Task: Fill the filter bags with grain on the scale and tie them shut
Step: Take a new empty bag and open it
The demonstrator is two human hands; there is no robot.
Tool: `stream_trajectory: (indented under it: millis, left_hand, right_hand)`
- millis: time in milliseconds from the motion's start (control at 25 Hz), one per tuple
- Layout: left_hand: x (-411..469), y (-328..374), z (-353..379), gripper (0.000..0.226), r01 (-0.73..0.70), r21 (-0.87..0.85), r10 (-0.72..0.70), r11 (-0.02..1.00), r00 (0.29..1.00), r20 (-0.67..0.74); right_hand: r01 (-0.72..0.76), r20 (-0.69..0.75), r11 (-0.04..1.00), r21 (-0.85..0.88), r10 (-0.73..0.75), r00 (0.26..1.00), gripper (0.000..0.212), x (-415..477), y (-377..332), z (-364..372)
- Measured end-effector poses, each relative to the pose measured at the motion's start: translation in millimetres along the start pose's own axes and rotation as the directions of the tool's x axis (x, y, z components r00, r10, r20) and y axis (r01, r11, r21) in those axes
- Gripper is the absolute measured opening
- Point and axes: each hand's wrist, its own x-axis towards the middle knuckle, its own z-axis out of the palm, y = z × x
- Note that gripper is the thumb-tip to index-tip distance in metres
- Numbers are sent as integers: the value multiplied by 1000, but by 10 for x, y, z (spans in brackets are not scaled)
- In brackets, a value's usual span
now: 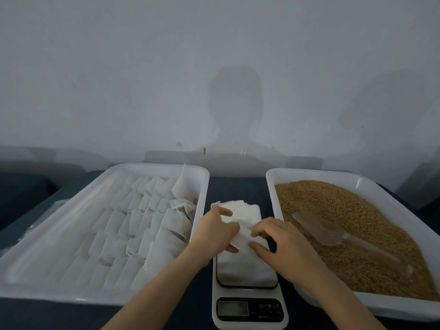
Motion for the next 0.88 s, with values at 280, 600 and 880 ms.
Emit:
stream_trajectory:
  millis: [280, 600, 880]
  left_hand:
    - [-39, 25, -36, 26, 135, -190, -111, 972, 985, 135]
    - [-101, -2, -36, 41, 33, -150, 8, 988, 963, 269]
    - [-121, 7, -39, 28, -68, -77, 92, 995, 927, 364]
  right_hand:
    - [17, 66, 1000, -17, -16, 998, 13, -1, -30, 4]
    - [-112, -83, 985, 128, 123, 989, 8, -13, 20, -7]
    - [-110, -106, 978, 177, 130, 986, 23, 10, 53, 4]
